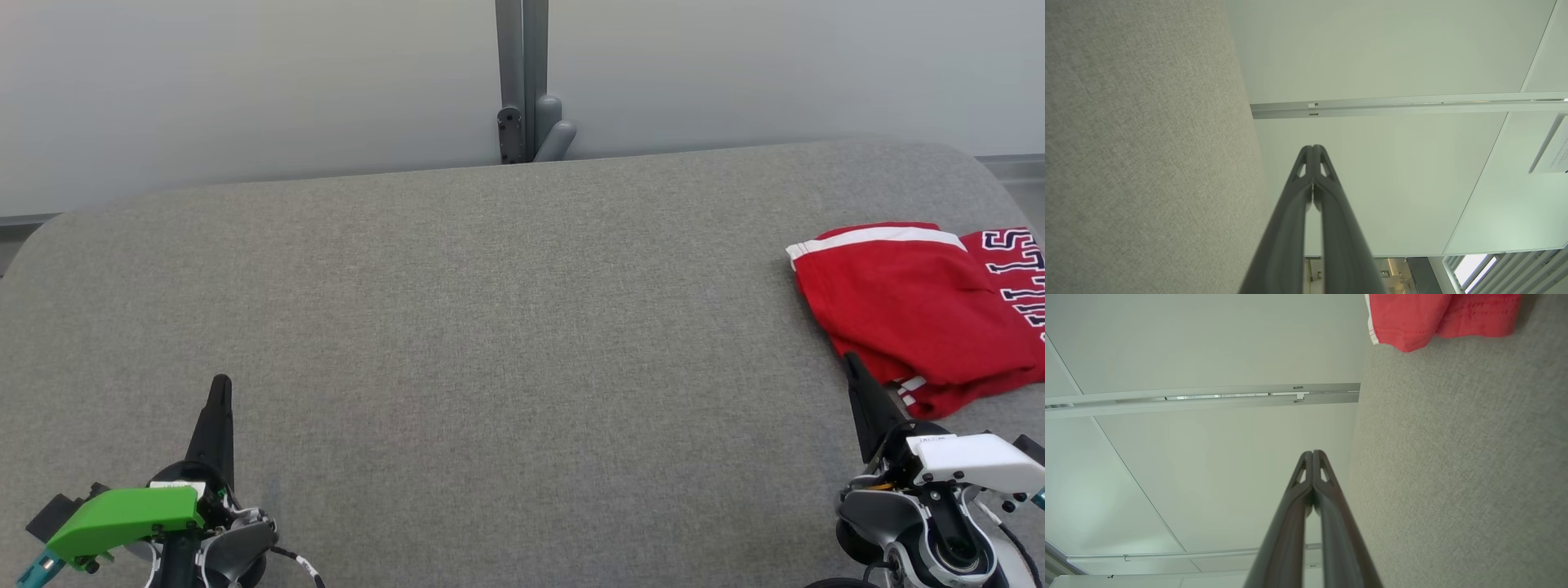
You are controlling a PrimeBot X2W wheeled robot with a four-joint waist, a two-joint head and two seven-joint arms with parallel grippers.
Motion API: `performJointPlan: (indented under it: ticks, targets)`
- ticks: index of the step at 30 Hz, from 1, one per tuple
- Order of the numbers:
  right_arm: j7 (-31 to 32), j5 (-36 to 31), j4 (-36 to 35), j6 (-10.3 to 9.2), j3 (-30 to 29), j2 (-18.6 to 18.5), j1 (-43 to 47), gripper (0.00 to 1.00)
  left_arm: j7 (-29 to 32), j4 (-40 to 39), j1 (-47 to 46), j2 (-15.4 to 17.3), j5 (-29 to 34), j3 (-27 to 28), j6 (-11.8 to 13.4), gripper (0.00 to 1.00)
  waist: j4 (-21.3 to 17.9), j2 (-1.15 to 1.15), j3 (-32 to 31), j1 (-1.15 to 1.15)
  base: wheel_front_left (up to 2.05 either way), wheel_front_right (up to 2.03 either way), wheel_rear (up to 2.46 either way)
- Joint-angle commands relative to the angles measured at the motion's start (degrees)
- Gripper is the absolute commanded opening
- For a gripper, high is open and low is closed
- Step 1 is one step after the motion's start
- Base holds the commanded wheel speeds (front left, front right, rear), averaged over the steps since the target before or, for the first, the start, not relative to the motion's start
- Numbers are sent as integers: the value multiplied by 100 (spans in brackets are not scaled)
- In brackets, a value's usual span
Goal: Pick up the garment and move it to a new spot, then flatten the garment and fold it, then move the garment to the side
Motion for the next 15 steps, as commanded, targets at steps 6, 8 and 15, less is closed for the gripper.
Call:
performJointPlan:
  ticks: [6,8,15]
  targets:
    - [-1,32,10,2,-2,-27,-59,0,4,-9,-66,36,-1,26,-23,0,0,0,0,0,0,0,0]
    - [-1,32,10,2,-2,-27,-59,0,4,-9,-66,36,-1,26,-23,0,0,0,0,0,0,0,0]
    - [-2,32,10,2,-2,-27,-59,0,4,-9,-66,36,-1,26,-23,0,0,0,0,0,0,0,0]
